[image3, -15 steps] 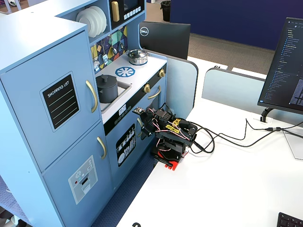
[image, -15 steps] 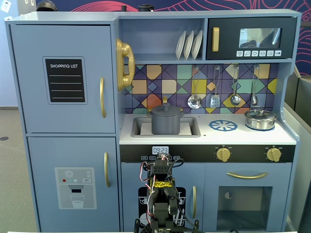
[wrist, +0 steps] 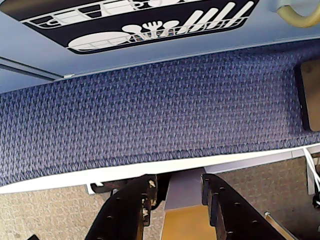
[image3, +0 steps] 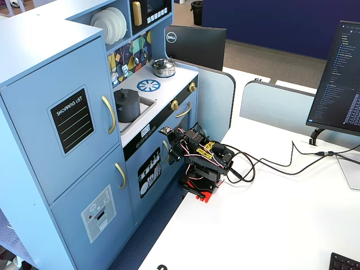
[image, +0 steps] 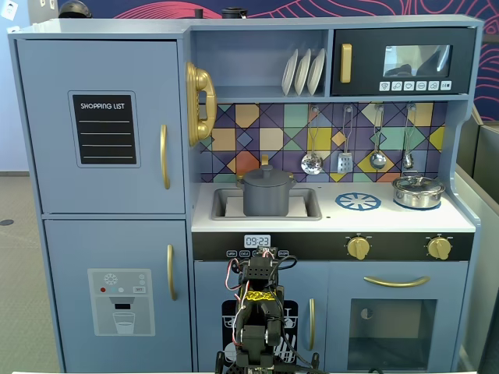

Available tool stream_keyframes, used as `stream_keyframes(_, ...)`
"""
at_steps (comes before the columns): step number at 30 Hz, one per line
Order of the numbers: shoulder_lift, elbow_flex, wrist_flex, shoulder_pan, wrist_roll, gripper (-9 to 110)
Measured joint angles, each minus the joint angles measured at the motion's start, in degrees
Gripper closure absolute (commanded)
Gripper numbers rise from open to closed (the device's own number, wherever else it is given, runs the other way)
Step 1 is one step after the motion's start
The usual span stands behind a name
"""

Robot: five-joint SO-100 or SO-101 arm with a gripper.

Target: Take off the lid from the gray recipient and place it on the counter

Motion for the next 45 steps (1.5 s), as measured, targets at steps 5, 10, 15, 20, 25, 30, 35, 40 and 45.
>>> stream_keyframes(5, -0.2, -5.6, 1.4, -0.1, 1.6, 102)
stream_keyframes(10, -0.7, -18.6, -6.5, -1.7, -0.4, 102)
stream_keyframes(15, -5.4, -28.0, -28.4, -1.6, -2.8, 102)
stream_keyframes(20, -14.2, -37.8, -43.9, -1.7, -5.5, 102)
stream_keyframes(25, -21.5, -43.2, -51.1, -2.5, -6.9, 102)
stream_keyframes(30, -26.0, -45.3, -54.1, -2.5, -7.2, 99)
stream_keyframes(35, -31.6, -48.2, -55.5, -1.8, -7.2, 89)
stream_keyframes(40, -36.4, -51.0, -57.0, -0.6, -7.2, 83)
stream_keyframes(45, -39.8, -51.9, -60.6, -1.2, -6.0, 82)
